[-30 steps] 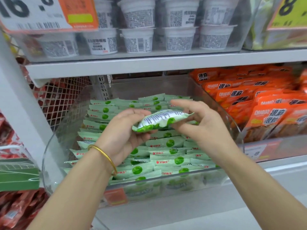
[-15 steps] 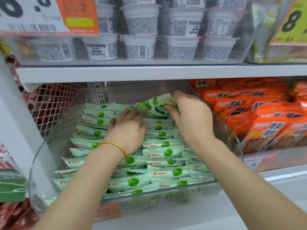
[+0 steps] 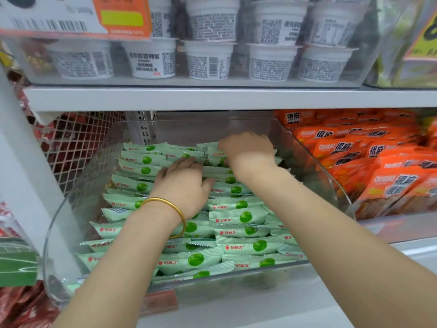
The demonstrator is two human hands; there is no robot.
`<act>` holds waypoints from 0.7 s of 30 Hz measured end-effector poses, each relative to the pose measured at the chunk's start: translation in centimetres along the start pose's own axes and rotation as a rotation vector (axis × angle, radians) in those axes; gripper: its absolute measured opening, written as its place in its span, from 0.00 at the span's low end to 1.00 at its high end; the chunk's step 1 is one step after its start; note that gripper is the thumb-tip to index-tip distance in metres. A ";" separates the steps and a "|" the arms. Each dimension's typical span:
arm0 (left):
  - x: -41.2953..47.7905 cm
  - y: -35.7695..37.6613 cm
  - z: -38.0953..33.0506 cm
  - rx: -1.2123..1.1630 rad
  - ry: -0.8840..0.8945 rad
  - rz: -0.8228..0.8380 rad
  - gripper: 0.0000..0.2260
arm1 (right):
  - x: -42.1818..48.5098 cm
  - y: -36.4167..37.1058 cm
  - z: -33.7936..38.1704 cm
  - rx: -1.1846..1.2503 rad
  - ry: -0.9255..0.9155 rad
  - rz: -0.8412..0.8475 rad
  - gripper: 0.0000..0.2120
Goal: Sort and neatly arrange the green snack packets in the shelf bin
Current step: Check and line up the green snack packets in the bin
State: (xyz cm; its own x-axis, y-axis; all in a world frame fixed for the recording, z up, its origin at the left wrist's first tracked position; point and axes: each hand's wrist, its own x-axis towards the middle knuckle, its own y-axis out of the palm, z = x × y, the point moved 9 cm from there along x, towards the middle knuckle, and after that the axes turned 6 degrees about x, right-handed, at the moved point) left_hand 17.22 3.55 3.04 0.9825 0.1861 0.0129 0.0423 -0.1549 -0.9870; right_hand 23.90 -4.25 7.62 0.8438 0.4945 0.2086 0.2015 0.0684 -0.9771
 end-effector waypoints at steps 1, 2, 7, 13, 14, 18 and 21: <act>-0.1 -0.1 0.0 -0.005 0.000 -0.001 0.22 | 0.0 0.5 0.0 0.009 -0.012 0.014 0.15; 0.0 -0.1 0.0 -0.013 0.000 -0.007 0.22 | 0.0 0.7 -0.3 0.043 -0.013 0.016 0.16; 0.0 -1.8 -0.2 -0.160 0.036 -0.149 0.25 | -0.8 -0.9 -3.1 0.194 0.046 -0.010 0.14; 0.5 -1.1 -1.3 -0.083 0.068 -0.117 0.24 | -0.5 1.1 -1.8 0.134 -0.006 0.003 0.08; 0.6 -0.5 -1.2 -0.052 0.053 -0.077 0.23 | -0.4 1.5 -1.8 0.137 -0.008 0.016 0.08; 0.8 -0.1 -1.0 -0.024 0.022 -0.058 0.22 | -0.6 0.8 -2.3 0.147 -0.011 -0.004 0.10; 1.0 0.3 -0.7 -0.014 -0.002 -0.023 0.22 | -0.7 1.0 -2.3 0.154 -0.010 -0.009 0.09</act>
State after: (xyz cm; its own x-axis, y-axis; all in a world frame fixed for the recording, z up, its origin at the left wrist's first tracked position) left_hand 18.34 3.03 2.88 0.9809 0.1915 0.0348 0.0670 -0.1644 -0.9841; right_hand 24.71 -6.54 6.56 0.8372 0.5016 0.2181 0.1301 0.2047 -0.9701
